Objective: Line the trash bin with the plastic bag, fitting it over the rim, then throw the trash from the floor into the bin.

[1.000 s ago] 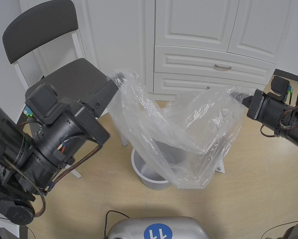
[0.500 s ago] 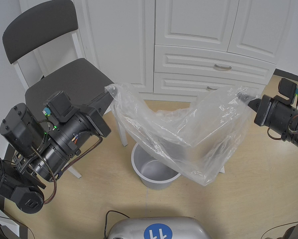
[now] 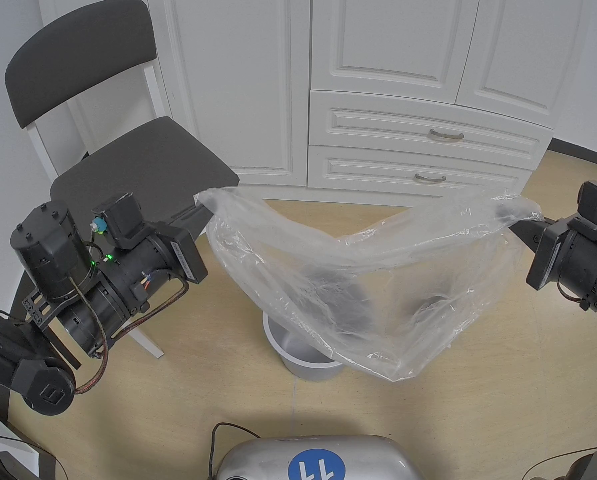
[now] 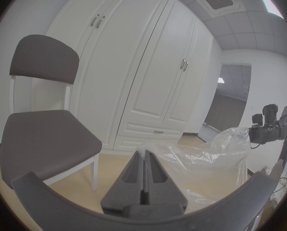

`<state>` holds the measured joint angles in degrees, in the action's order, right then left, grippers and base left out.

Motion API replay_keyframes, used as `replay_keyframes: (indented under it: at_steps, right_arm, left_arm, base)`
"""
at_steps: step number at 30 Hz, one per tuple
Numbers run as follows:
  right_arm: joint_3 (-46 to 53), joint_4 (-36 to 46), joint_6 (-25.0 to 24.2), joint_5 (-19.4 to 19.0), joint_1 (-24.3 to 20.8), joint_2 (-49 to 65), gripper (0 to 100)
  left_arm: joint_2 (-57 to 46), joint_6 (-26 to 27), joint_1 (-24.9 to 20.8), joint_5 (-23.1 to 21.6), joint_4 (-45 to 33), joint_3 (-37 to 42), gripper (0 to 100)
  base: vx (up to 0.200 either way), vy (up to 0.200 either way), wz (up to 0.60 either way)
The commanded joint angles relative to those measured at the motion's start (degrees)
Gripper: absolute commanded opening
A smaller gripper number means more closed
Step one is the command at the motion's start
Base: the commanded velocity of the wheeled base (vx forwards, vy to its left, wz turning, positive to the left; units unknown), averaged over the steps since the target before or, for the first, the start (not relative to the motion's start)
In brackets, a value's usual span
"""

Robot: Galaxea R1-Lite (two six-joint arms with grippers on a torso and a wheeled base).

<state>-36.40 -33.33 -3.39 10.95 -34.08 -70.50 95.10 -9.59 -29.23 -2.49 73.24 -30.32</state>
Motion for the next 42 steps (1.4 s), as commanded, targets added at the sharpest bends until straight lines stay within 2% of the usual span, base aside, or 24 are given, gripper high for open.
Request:
replay_keyframes:
  at_steps: [1,6,7,12,23,27,42]
  right_arm:
    - [1.3,0.1,0.8,0.5,0.0,-0.5,0]
    - [2.7,0.2,1.4,0.6,0.0,-2.5,0]
    - [3.4,1.0,2.7,0.6,0.4,-3.7,0]
    - [4.2,3.2,4.9,0.6,2.1,-5.8,0]
    - [5.1,3.2,6.6,0.7,4.6,-6.7,0]
    - [5.6,3.2,8.8,0.6,6.1,-6.2,0]
    - [6.0,3.0,9.3,0.6,7.5,-5.4,0]
  left_arm:
    - [-3.2,0.5,0.1,0.5,-4.8,-0.3,0]
    - [-3.8,0.5,0.1,0.6,-7.8,-0.9,0]
    - [-3.8,0.5,0.3,0.6,-8.4,-1.0,0]
    - [-3.4,0.5,0.9,2.0,-8.9,-1.6,0]
    - [-3.6,1.8,3.5,2.0,-10.0,-1.5,0]
    - [-3.6,1.8,3.8,2.0,-10.0,-1.5,0]
    - [-3.5,1.9,5.1,1.5,-10.0,-1.5,0]
  base:
    - [0.0,0.0,0.0]
    - [0.0,0.0,0.0]
    - [0.0,0.0,0.0]
    - [0.0,0.0,0.0]
    - [0.0,0.0,0.0]
    - [0.0,0.0,0.0]
    - [0.0,0.0,0.0]
